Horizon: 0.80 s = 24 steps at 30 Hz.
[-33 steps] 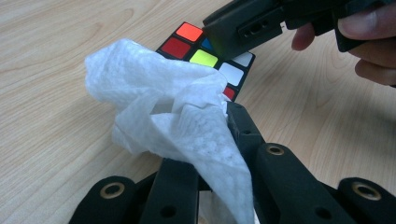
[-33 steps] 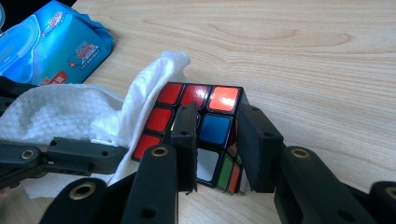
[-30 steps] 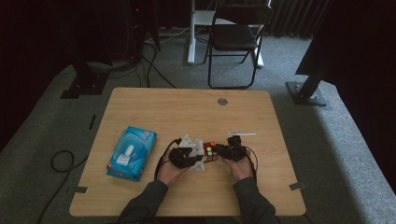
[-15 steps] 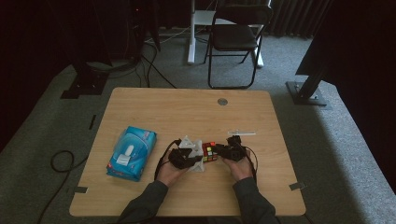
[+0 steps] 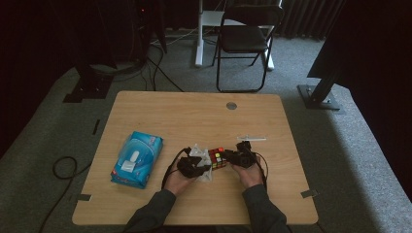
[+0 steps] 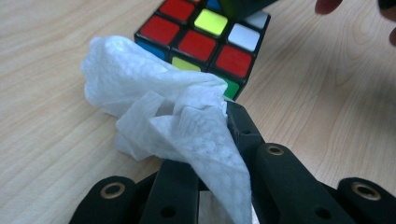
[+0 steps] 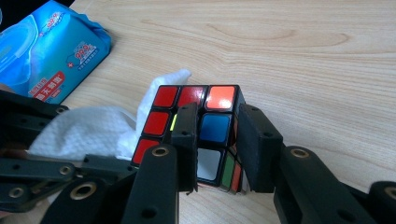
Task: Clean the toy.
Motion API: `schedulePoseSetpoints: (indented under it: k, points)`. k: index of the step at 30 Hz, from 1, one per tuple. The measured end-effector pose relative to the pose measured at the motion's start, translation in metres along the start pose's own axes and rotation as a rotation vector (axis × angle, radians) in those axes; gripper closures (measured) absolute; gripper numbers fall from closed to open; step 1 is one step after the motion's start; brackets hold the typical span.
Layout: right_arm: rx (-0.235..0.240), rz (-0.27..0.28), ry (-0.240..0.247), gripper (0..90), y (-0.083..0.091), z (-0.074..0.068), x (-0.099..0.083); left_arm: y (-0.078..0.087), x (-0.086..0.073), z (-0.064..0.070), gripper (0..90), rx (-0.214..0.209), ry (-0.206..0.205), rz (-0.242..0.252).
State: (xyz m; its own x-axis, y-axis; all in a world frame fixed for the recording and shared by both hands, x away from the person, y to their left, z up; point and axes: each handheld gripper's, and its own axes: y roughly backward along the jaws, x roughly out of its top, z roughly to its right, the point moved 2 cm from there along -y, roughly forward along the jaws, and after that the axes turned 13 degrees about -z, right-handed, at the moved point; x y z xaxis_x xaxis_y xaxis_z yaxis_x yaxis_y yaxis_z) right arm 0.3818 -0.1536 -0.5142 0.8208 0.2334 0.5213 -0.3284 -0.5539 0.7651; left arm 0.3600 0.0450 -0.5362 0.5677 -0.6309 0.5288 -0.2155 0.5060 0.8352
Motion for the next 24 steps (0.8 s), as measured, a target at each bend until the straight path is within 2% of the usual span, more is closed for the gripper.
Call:
schedulePoseSetpoints:
  k: [6, 9, 12, 24]
  points:
    - [0.0, 0.0, -0.002, 69.6, 0.0, 0.0, 0.0, -0.001, -0.001, 0.0, 83.7, 0.0, 0.004, 0.005]
    - [-0.002, 0.002, -0.003, 69.7, 0.0, 0.0, 0.0, -0.007, -0.003, 0.002, 83.7, 0.011, -0.004, -0.026]
    - [-0.001, 0.003, -0.004, 69.7, 0.0, 0.0, 0.0, -0.013, -0.006, 0.004, 83.6, 0.007, -0.003, -0.035]
    - [-0.005, 0.004, -0.005, 69.7, 0.0, -0.001, 0.0, -0.015, -0.004, 0.002, 83.6, 0.004, -0.008, -0.046]
